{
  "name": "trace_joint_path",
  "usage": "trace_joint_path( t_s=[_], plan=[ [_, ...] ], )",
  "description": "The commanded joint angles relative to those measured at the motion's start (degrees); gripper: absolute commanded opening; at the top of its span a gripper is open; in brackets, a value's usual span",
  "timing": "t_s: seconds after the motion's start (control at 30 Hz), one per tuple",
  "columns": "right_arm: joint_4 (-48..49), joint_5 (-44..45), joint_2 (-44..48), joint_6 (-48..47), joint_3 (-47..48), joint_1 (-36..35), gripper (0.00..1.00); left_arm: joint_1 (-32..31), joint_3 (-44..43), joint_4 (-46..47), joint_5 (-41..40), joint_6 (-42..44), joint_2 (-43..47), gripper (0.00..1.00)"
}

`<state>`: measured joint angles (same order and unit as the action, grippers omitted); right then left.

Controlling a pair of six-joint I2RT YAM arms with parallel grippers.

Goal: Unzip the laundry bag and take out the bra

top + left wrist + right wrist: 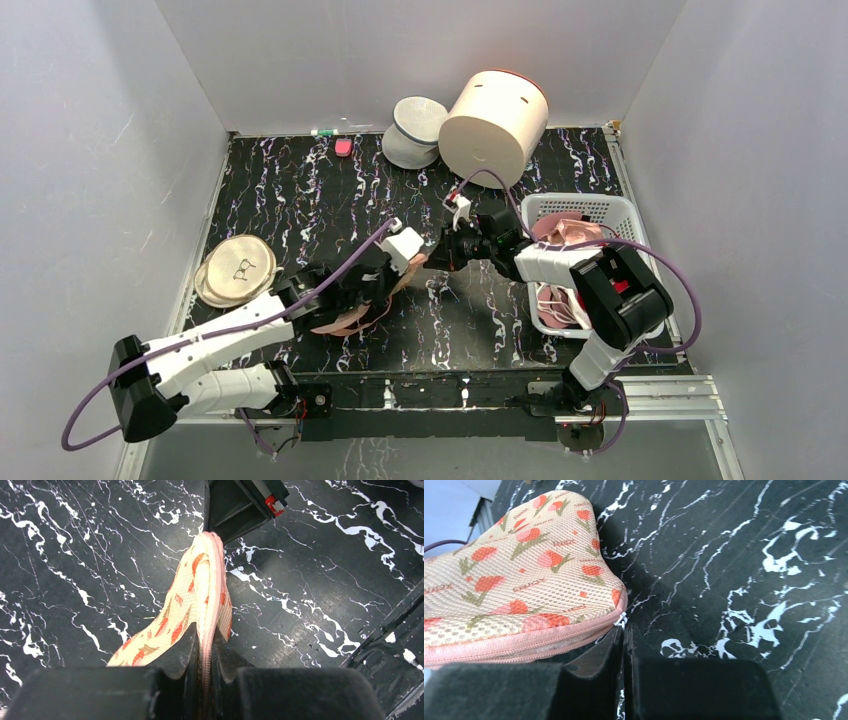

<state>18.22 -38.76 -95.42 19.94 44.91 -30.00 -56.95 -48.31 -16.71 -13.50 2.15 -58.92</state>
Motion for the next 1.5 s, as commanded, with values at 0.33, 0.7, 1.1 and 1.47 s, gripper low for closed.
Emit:
trace_joint_path(
  t_s=[0.33, 0.7, 1.1, 1.47],
  plan=[
    [-19.9, 23.6, 12.3, -0.9, 2.4, 1.8, 0.47, 0.1, -5.7, 3.0, -5.9, -12.3, -15.2, 0.0],
    [-29.1, 29.7, 29.8, -1.0, -1.5, 2.4, 0.66, 0.0, -13.0, 4.2, 0.1, -15.4, -25.8, 0.16],
    [-33.8, 32.7, 37.7, -0.7, -3.4, 2.5, 0.72, 0.2, -18.6, 1.2, 1.0, -14.4, -28.7, 0.72],
    [-34.7, 31.5, 39.5, -1.4, -4.1, 2.5, 0.76, 0.0, -9.3, -10.3, 7.4, -5.7, -18.4, 0.96]
  ],
)
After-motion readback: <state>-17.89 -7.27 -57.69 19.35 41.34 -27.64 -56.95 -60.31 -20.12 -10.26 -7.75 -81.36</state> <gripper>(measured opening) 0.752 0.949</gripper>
